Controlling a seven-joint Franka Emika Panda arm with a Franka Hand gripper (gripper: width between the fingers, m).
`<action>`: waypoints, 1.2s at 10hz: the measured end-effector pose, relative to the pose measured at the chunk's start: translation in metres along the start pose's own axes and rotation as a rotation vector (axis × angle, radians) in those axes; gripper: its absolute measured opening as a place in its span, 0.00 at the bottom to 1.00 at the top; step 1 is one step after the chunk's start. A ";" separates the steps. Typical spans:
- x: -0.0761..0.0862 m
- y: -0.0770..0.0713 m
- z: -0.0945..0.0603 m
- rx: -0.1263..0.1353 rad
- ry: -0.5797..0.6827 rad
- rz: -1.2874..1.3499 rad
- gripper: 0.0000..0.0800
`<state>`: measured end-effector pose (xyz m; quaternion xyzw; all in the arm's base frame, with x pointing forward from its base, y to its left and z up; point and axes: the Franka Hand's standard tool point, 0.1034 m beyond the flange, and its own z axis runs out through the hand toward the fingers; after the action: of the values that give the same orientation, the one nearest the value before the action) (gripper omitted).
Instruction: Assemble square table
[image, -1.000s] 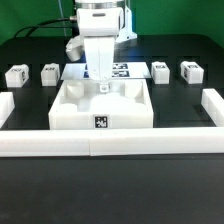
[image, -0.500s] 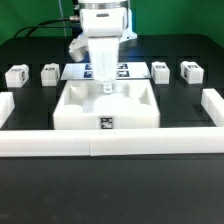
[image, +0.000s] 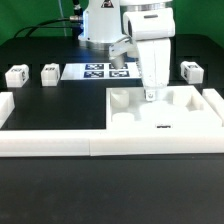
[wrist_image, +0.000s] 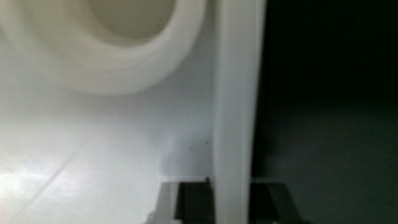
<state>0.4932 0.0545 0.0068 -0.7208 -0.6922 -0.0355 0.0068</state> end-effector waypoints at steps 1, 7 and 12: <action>0.003 0.000 0.000 0.033 -0.010 0.010 0.06; 0.005 0.000 0.001 0.047 -0.015 -0.006 0.19; 0.004 0.000 0.001 0.047 -0.015 -0.004 0.77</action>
Offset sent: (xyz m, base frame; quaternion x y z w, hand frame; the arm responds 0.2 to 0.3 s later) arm -0.0034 -0.0027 -0.0055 -0.0025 -0.0092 -0.0577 0.9983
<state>0.4934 0.0585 0.0060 -0.7192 -0.6945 -0.0136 0.0184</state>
